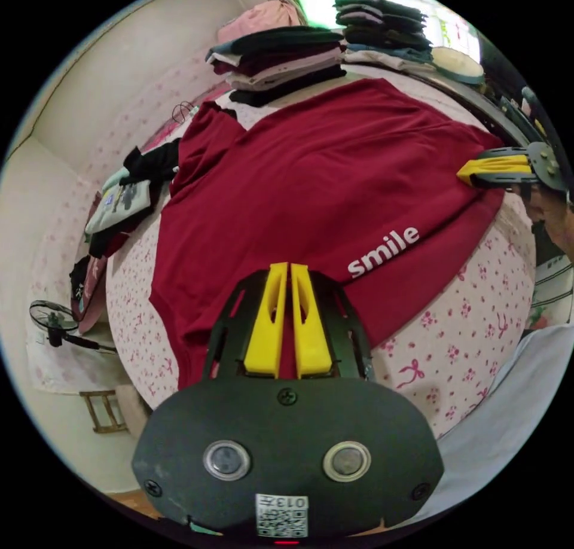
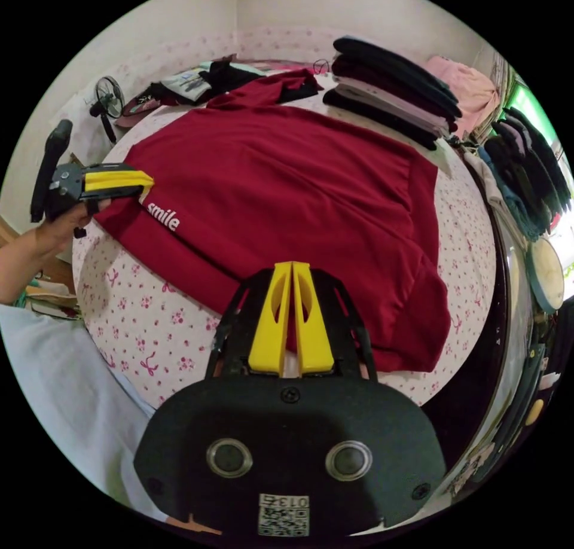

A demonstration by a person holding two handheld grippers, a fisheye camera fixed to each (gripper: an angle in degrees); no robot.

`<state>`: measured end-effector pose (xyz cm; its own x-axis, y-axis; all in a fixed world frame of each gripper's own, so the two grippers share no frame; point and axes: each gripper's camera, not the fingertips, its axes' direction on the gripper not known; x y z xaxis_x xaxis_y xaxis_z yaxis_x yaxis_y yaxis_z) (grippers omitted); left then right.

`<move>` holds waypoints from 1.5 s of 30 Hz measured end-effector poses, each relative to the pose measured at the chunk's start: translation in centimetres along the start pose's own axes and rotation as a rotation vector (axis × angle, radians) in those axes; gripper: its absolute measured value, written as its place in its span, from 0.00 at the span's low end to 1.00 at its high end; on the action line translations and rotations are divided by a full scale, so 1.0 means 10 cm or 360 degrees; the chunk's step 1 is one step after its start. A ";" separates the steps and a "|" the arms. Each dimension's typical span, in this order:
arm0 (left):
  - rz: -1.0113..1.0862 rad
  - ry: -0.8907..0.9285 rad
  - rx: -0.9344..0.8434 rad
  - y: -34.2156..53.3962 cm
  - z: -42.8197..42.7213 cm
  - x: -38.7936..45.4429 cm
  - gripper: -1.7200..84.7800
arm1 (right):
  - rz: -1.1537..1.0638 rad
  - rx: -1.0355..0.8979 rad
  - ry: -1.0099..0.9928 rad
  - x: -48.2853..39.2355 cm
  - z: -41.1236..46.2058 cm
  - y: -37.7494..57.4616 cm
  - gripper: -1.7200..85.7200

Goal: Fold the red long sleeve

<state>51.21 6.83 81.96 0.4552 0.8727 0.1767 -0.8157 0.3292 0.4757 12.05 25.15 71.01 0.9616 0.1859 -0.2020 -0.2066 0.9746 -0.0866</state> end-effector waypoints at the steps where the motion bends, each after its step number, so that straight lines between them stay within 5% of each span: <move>1: -0.0016 0.0046 0.0004 0.03 0.01 -0.05 0.02 | -0.0001 0.0002 -0.0022 0.04 0.01 0.00 0.02; 9: -0.0093 0.0057 0.0218 0.08 -0.30 -0.21 0.02 | -0.0031 0.0174 -0.0039 0.14 -0.29 -0.14 0.02; 15: -0.0094 0.0140 -0.0046 -0.06 0.04 -0.28 0.02 | -0.0071 0.0074 -0.0087 0.06 -0.12 -0.48 0.02; 21: -0.0079 0.0186 0.0014 0.09 -0.03 -0.41 0.02 | 0.0100 -0.0089 -0.0142 0.44 0.00 -0.49 0.02; 30: -0.0430 0.0095 0.0143 0.43 -0.26 -0.92 0.02 | 0.0256 0.0053 -0.0056 0.86 -0.32 -0.27 0.02; 37: -0.0173 0.0052 -0.0018 0.03 0.11 -0.69 0.02 | 0.0334 -0.0144 0.0022 1.07 -0.06 -0.39 0.02; 45: -0.0421 0.0060 0.0183 0.32 -0.29 -1.28 0.02 | 0.0296 0.0080 -0.0108 1.16 -0.29 -0.67 0.02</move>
<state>41.68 -2.23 78.70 0.6315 0.7754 0.0020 -0.6236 0.5063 0.5957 24.01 20.44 66.40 0.9181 0.3693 -0.1437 -0.3739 0.9275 -0.0050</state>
